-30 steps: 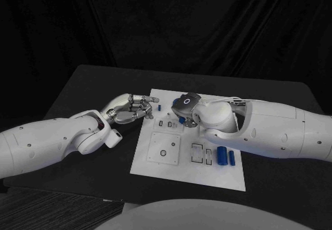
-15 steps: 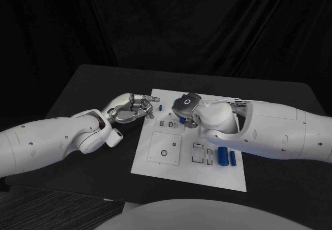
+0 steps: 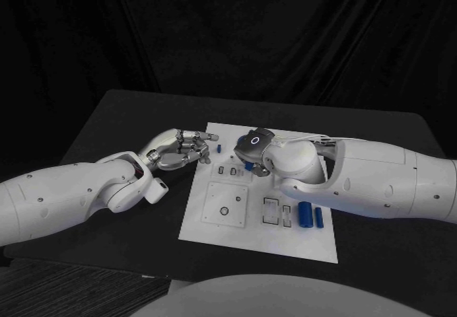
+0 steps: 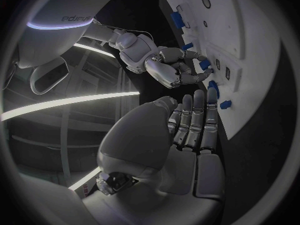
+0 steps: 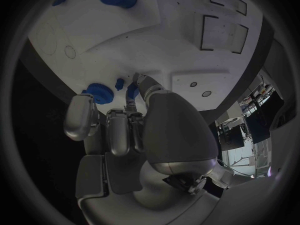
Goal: Assemble the parts on the task board
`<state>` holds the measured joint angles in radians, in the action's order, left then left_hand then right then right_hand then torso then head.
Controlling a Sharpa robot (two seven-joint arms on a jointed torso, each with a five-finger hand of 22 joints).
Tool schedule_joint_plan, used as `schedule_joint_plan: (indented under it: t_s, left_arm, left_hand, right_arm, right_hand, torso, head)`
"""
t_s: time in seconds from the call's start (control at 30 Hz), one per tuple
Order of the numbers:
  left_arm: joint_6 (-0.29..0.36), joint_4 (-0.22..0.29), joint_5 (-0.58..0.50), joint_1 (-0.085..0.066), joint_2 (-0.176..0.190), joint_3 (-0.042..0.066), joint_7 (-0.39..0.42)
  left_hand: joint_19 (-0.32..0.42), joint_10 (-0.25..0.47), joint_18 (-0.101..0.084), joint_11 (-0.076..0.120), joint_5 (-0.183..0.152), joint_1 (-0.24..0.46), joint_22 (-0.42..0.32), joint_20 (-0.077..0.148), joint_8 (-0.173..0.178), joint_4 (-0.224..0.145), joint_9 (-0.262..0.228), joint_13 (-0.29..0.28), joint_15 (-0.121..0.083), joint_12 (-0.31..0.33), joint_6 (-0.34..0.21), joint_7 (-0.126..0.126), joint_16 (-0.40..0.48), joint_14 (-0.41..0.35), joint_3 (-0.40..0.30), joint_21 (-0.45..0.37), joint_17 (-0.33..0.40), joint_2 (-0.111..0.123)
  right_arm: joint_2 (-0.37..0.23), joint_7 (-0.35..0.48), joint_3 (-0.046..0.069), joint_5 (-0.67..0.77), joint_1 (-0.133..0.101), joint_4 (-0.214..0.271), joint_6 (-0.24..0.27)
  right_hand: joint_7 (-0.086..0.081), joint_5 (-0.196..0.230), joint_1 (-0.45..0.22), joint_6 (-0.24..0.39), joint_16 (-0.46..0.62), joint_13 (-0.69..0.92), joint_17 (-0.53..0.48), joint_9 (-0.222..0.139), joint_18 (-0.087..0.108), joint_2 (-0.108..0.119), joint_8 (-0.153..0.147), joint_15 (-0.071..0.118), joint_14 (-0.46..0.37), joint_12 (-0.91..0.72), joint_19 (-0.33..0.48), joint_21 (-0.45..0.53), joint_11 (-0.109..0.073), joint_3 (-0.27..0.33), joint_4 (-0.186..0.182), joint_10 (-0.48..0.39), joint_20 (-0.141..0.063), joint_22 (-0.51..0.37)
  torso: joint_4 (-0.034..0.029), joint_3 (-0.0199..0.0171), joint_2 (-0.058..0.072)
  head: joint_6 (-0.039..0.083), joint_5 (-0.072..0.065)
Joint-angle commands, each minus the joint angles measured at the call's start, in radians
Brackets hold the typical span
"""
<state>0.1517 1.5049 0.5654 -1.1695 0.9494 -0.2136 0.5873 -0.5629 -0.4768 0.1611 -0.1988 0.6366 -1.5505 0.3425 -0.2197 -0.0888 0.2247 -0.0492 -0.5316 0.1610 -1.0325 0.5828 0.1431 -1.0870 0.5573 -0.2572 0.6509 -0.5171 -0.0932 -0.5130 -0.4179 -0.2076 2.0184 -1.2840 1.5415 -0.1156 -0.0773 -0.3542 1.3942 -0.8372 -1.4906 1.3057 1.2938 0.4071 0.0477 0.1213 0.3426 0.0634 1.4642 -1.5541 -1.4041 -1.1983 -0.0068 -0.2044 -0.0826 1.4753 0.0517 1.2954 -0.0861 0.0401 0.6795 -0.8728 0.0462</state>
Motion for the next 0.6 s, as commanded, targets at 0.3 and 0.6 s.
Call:
schedule_joint_plan:
  t_s: [0.3,0.6]
  left_arm:
    - [-0.007,-0.002,-0.009,0.001,-0.005,0.001,0.004]
    - [-0.009,-0.005,-0.009,0.001,-0.006,0.001,0.002]
  left_hand:
    - [0.013,0.002,-0.038,-0.005,0.015,0.017,0.017,0.005,0.012,-0.004,-0.010,-0.016,0.001,0.012,0.008,0.001,0.010,-0.012,-0.022,0.013,0.007,0.008]
    - [0.015,0.003,-0.038,-0.006,0.015,0.017,0.017,0.004,0.012,-0.005,-0.010,-0.016,0.002,0.014,0.009,0.002,0.012,-0.013,-0.023,0.013,0.008,0.008]
  right_arm:
    - [0.001,0.004,0.000,0.014,0.004,0.000,-0.001]
    - [0.001,0.004,0.000,0.014,0.004,0.000,0.007]
  right_hand:
    - [-0.002,0.053,-0.043,0.004,0.018,0.265,0.184,0.022,0.036,0.007,-0.016,-0.003,0.059,-0.016,0.004,0.026,0.003,-0.030,0.005,0.095,0.000,0.163]
    - [-0.001,0.073,-0.047,-0.006,0.022,0.264,0.180,0.027,0.037,0.004,-0.013,-0.003,0.057,-0.016,0.006,0.031,0.002,-0.029,0.008,0.094,0.000,0.162]
  torso:
    - [0.0002,-0.0002,0.000]
    - [0.0011,-0.0004,0.000]
  head:
    - [0.000,-0.004]
    - [0.000,-0.004]
